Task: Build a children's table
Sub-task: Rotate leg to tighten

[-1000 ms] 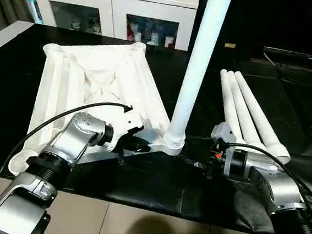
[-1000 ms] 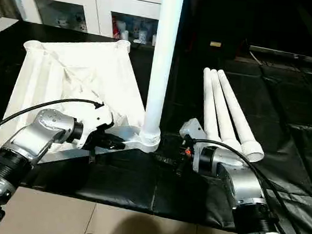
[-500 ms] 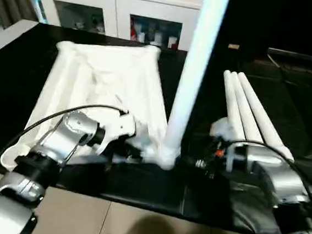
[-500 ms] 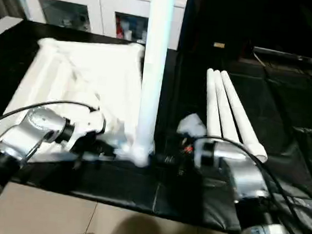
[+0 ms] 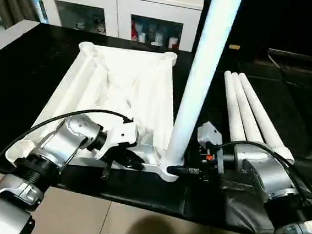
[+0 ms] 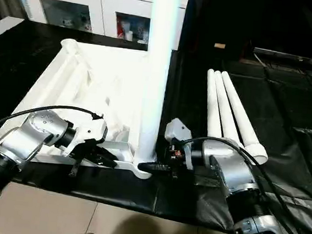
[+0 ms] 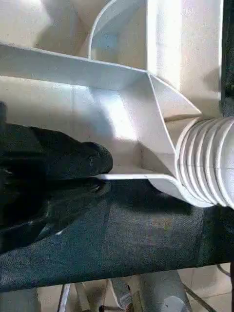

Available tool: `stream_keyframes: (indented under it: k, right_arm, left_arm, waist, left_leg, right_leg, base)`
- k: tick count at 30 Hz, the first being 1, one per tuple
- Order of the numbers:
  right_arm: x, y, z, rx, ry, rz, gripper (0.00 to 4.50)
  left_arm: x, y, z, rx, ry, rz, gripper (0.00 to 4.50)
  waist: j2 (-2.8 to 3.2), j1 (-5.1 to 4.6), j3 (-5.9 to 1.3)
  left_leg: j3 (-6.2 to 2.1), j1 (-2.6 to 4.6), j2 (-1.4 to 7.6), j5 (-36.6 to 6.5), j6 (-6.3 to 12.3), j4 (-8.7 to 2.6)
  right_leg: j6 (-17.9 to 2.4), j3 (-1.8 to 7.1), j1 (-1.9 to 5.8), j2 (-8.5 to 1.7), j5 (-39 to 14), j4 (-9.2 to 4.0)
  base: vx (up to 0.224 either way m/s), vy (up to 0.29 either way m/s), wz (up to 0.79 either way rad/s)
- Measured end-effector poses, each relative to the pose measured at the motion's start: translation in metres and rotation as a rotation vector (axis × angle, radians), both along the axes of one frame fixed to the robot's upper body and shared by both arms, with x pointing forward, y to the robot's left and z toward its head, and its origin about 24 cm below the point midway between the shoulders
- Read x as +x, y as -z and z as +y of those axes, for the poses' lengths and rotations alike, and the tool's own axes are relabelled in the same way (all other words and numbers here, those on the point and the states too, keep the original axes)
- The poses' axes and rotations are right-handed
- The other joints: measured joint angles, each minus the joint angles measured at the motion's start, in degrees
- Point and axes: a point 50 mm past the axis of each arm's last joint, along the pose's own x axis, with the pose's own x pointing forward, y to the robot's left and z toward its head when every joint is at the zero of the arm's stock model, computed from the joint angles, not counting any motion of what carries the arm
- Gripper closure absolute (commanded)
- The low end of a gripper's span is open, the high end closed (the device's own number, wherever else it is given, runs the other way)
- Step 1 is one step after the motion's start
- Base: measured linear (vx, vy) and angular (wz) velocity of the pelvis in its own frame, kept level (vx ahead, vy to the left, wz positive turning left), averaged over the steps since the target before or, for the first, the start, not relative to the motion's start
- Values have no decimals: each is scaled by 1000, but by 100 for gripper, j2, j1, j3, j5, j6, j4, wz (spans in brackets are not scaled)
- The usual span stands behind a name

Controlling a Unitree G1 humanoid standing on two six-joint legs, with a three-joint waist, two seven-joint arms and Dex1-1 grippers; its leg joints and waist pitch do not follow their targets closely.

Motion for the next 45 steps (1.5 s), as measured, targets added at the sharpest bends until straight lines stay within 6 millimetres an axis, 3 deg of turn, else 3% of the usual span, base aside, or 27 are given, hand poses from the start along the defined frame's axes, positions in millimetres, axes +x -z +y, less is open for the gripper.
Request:
stream_keyframes:
  k: [8, 17, 21, 24, 28, 35, 36, 39, 45]
  right_arm:
    - [-1, 5, 3, 5, -9, 24, 160]
    - [-5, 9, 1, 38, 40, 36, 177]
    - [-2, 16, 3, 80, 248, 30, 178]
    - [5, 20, 12, 98, 436, 3, 178]
    - [14, 23, 22, 139, 669, 27, 178]
    - [30, 22, 37, 150, 918, -3, 178]
    - [30, 21, 37, 152, 923, -7, 143]
    - [29, 21, 36, 159, 921, -22, 106]
    - [20, 22, 31, 190, 864, -19, 56]
  left_arm:
    - [0, 0, 0, 2, 2, -1, 450]
    - [1, 1, -4, -23, -42, 23, 450]
    - [9, 7, -11, -71, -204, 34, 450]
    - [14, 10, -16, -95, -329, 35, 450]
    - [19, 12, -28, -128, -492, 47, 450]
    - [23, 10, -53, -134, -662, -17, 450]
    - [23, 9, -54, -137, -667, -20, 450]
    - [22, 8, -55, -140, -665, -25, 450]
    - [20, 8, -50, -142, -628, -29, 450]
  waist:
    - [0, -3, 0]
    - [3, 9, -2]
    - [13, -48, -9]
    - [14, -207, -9]
    - [15, -334, -8]
    - [13, -387, -9]
    - [13, -377, -9]
    - [14, -360, -9]
    - [16, -352, -7]
  left_leg:
    - [0, 1, 0, 0, 0, 0]
    - [0, 9, 0, 0, -1, 1]
    - [2, 32, 0, 4, 0, 5]
    - [-2, 63, 0, 8, -8, -3]
    - [-2, 75, -1, 9, -12, -14]
    - [-1, 71, -3, 7, -14, -33]
    - [-1, 67, -3, 4, -15, -38]
    - [-1, 64, -3, 5, -15, -62]
    - [1, 61, -3, 4, -15, -73]
  right_leg:
    - [0, 0, 0, 0, 0, 0]
    - [0, 0, 9, 0, 0, 1]
    - [-8, 3, 30, -1, 8, 4]
    - [20, 1, 34, -1, 1, 3]
    - [21, 2, 34, 1, 0, 3]
    - [-10, 2, 24, 2, 19, -17]
    - [-10, 2, 21, 3, 19, -23]
    - [-11, 0, 19, 7, 19, -46]
    - [-11, -1, 19, 8, 20, -63]
  base:
    - [0, 0, 0]
    - [0, 0, 0]
    - [0, 0, 0]
    - [0, 0, 0]
    - [0, 0, 0]
    - [0, 0, 0]
    - [0, 0, 0]
    - [0, 0, 0]
    - [0, 0, 0]
